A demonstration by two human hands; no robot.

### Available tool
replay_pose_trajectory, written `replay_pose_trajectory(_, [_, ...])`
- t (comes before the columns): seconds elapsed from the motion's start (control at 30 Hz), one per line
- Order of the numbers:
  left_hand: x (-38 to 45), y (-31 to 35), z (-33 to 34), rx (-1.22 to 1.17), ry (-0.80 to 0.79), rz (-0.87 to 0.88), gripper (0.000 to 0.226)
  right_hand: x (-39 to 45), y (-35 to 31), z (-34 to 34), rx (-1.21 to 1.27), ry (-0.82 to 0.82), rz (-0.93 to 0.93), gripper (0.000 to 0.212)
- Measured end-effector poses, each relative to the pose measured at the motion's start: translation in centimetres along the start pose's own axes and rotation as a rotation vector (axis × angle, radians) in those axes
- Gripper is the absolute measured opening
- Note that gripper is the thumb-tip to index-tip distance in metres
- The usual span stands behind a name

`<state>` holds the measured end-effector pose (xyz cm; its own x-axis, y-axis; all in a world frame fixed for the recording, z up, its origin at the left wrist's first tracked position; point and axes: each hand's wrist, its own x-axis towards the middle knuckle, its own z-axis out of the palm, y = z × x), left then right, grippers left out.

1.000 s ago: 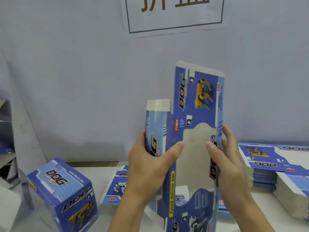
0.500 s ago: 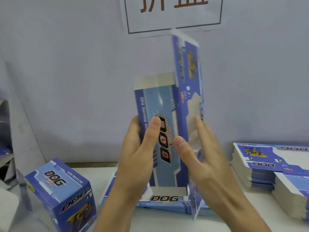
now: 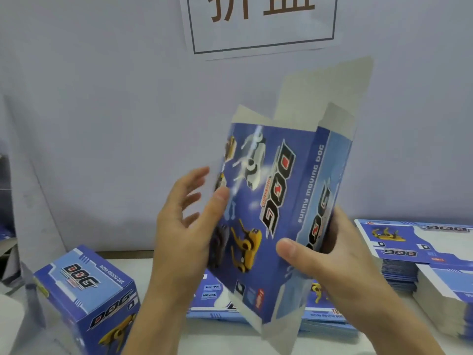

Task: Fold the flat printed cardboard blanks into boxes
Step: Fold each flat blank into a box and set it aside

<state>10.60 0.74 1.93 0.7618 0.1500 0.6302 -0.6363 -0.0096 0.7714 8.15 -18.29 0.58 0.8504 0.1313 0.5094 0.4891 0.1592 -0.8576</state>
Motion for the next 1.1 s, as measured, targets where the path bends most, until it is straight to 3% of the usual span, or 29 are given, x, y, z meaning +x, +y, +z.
replay_pose_trajectory(0.1, [0.0, -0.5, -1.1, -0.126, -0.16, -0.151, 0.08, -0.4, 0.1, -0.9, 0.091, -0.231, 0.062, 0.07])
replay_pose_trajectory(0.2, [-0.5, -0.1, -0.4, -0.139, -0.315, -0.132, 0.067, -0.4, 0.6, -1.4, 0.167, -0.305, 0.127, 0.068])
replay_pose_trajectory(0.3, [-0.7, -0.4, 1.1, -0.078, -0.22, -0.091, 0.06, -0.1, 1.2, -1.8, 0.246, -0.21, 0.118, 0.078])
replay_pose_trajectory(0.4, [-0.8, -1.2, 1.8, -0.037, -0.157, -0.147, 0.085, 0.3, 1.5, -1.9, 0.088, 0.019, 0.047, 0.086])
replay_pose_trajectory(0.5, [-1.3, -1.5, 2.4, 0.059, -0.314, -0.2, 0.087, 0.5, 1.6, -1.6, 0.051, 0.141, -0.028, 0.096])
replay_pose_trajectory(0.6, [-1.6, -1.7, 2.6, 0.118, -0.366, -0.219, 0.078, 0.2, 1.2, -1.8, 0.05, 0.177, -0.063, 0.074])
replay_pose_trajectory(0.7, [-1.4, -0.9, 2.6, 0.106, -0.275, -0.248, 0.092, -0.3, 0.9, -2.3, 0.121, 0.081, -0.022, 0.05])
replay_pose_trajectory(0.77, [-1.4, -0.6, 3.0, 0.028, -0.204, -0.197, 0.099, -0.6, 0.8, -2.6, 0.163, 0.045, 0.021, 0.05])
replay_pose_trajectory(0.9, [-1.6, -0.8, 3.4, 0.066, -0.091, -0.083, 0.089, -0.4, 0.5, -3.0, 0.174, 0.001, 0.042, 0.053])
replay_pose_trajectory(1.1, [-1.9, 0.0, 3.6, -0.041, -0.228, -0.019, 0.058, 0.5, 0.6, -2.9, 0.134, 0.088, -0.011, 0.08])
